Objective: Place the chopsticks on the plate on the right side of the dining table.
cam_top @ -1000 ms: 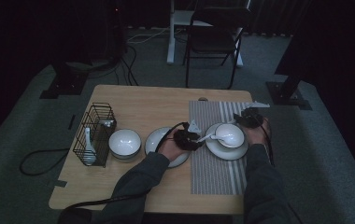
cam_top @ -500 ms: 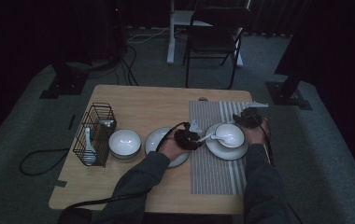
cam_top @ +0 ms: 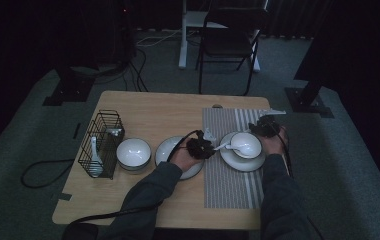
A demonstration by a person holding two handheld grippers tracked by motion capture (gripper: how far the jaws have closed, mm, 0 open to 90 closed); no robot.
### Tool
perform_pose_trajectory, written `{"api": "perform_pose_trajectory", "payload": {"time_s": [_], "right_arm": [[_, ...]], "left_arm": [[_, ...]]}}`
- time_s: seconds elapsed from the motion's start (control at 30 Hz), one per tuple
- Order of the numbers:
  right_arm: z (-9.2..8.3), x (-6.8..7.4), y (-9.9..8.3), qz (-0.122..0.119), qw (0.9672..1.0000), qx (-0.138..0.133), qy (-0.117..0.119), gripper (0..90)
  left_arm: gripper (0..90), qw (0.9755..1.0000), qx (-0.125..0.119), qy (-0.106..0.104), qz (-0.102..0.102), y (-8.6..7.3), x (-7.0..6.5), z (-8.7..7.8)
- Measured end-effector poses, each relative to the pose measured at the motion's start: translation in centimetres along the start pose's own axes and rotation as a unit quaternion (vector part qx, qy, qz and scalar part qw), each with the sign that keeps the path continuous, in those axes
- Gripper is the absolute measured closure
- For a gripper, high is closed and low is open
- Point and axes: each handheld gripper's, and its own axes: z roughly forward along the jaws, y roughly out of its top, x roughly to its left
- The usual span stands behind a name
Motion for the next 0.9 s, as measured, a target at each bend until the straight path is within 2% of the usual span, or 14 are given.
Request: {"api": "perform_pose_trajectory", "payload": {"time_s": [0.3, 0.9], "right_arm": [[-0.2, 0.0, -0.2, -0.005, 1.0000, 0.003, -0.003, 53.2], [-0.7, -0.4, -0.2, -0.009, 0.9997, 0.014, -0.018, 52.5]], "left_arm": [[81.4, 0.9999, 0.006, 0.008, -0.002, 0.3, 0.1, 0.1], [79.7, 0.9997, 0.014, 0.011, -0.014, 1.2, 0.8, 0.9]]}}
